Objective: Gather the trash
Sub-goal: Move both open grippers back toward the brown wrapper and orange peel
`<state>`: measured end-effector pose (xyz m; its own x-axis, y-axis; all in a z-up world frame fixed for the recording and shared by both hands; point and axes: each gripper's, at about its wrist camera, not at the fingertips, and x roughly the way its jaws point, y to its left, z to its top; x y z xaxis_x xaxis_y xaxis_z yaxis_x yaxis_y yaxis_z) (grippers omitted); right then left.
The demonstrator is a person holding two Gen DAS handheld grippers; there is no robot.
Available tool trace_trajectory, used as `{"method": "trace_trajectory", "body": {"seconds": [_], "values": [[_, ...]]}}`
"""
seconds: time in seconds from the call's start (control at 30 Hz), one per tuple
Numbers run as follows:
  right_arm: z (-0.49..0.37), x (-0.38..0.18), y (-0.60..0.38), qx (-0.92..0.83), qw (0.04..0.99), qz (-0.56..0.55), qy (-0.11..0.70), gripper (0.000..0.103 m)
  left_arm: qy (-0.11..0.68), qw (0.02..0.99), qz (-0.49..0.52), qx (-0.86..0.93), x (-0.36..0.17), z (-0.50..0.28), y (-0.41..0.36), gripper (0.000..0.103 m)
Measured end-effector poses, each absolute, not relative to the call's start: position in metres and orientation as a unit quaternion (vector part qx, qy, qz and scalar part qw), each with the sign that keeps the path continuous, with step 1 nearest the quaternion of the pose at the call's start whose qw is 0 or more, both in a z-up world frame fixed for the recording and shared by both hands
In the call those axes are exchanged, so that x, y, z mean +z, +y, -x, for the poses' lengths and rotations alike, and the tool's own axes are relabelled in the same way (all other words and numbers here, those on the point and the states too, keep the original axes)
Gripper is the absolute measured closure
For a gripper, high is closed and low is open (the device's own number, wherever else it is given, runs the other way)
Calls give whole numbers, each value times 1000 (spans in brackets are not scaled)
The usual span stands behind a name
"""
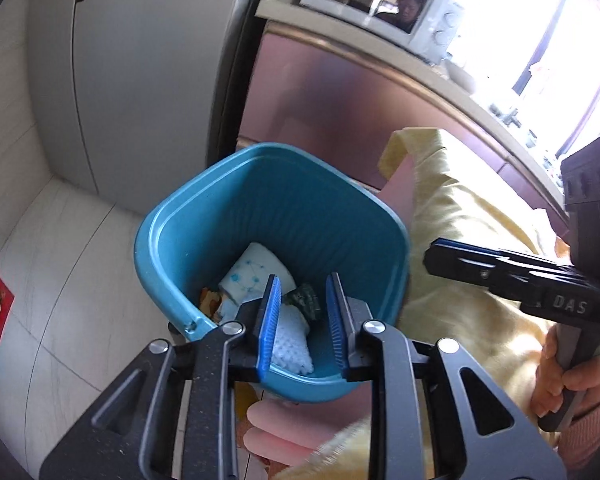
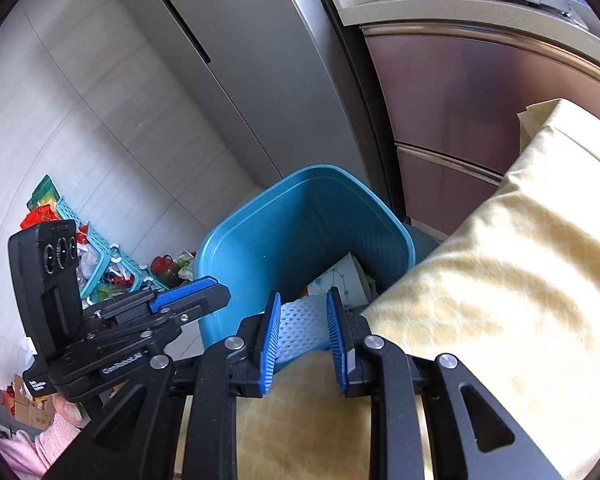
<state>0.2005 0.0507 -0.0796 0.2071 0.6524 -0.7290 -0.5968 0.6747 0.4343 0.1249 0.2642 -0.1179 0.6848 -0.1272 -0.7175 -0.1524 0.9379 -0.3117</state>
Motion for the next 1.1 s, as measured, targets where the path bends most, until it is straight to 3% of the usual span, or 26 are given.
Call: {"method": "trace_trajectory", "body": {"seconds": [0.5, 1.1], "values": [[-170, -34, -52, 383, 823, -86, 410, 70, 331, 930, 116, -112, -56, -98, 184, 65], [-141, -26, -262, 186, 897, -188, 355, 68, 364, 892, 31, -266, -55, -128, 11, 64]]}}
